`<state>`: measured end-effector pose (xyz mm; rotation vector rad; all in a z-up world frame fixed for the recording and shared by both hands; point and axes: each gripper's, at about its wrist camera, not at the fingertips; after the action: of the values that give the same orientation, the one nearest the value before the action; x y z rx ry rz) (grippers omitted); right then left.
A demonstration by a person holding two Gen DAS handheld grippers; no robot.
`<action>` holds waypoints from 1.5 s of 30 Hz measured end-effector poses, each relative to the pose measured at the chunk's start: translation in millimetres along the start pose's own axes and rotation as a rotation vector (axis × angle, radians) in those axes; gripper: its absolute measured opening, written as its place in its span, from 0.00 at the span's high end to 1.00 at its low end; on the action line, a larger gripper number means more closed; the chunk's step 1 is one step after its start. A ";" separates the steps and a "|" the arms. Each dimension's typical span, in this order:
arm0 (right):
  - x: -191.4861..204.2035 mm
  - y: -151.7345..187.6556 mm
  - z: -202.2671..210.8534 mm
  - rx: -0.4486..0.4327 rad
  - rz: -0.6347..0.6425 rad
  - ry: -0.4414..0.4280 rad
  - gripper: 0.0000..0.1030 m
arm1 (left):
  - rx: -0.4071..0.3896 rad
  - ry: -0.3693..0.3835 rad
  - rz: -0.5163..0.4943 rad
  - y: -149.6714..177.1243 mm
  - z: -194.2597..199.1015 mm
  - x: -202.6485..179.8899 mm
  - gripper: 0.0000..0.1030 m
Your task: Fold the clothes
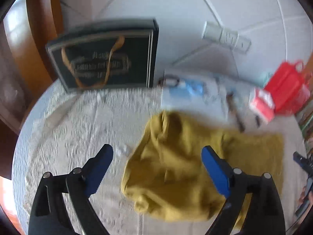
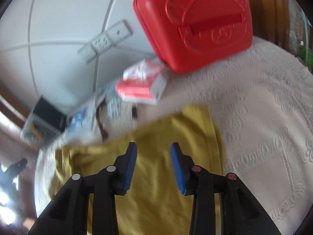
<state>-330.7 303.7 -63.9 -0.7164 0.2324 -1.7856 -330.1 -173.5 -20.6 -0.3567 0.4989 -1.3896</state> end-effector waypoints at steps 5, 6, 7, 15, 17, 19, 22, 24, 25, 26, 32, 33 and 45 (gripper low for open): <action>-12.5 53.8 23.7 0.056 0.136 0.054 0.26 | 0.057 -0.022 -0.001 52.5 -10.2 18.0 0.10; -14.7 65.1 28.6 0.069 0.160 0.063 0.26 | 0.066 -0.022 0.003 60.5 -10.4 21.8 0.10; -16.9 79.0 34.3 0.083 0.187 0.067 0.26 | 0.070 -0.012 0.013 71.3 -11.4 26.5 0.10; -32.1 162.7 65.4 0.094 0.299 0.082 0.26 | 0.002 0.091 0.148 110.8 -19.1 47.5 0.10; -32.8 177.6 69.2 0.090 0.322 0.076 0.26 | -0.010 0.114 0.144 110.1 -25.5 40.3 0.10; -30.5 190.1 68.9 0.092 0.341 0.070 0.26 | 0.013 0.095 0.114 110.0 -40.5 27.7 0.10; -24.3 204.8 64.6 0.104 0.382 0.067 0.25 | 0.059 0.084 0.076 115.6 -64.7 11.8 0.10; -18.4 212.4 57.6 0.125 0.420 0.069 0.22 | 0.029 0.033 0.003 120.2 -71.3 -3.7 0.06; -15.1 216.5 53.5 0.136 0.443 0.077 0.22 | 0.028 0.000 -0.036 121.7 -74.7 -11.2 0.03; -10.9 221.6 48.6 0.138 0.478 0.094 0.22 | 0.019 -0.023 -0.055 123.0 -76.0 -16.3 0.00; 1.9 225.9 34.1 0.081 0.556 0.150 0.24 | 0.049 0.021 -0.058 117.8 -61.2 -19.2 0.86; 3.7 222.0 34.0 0.076 0.545 0.167 0.56 | 0.055 0.000 -0.060 117.8 -57.7 -20.1 0.87; -13.6 213.1 139.7 -0.112 0.519 0.147 0.98 | -0.013 0.063 -0.066 178.6 68.9 29.0 0.88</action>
<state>-77.6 271.1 -63.1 -0.5404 0.5672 -1.3339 -140.4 -178.0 -58.7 -0.3438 0.5524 -1.4656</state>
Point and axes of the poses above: each gripper's, at about its wrist camera, not at the fingertips, and z roughly against the way its jaws point, x to its left, y to its underside, and after that the axes turned 2 degrees about y, right-handed
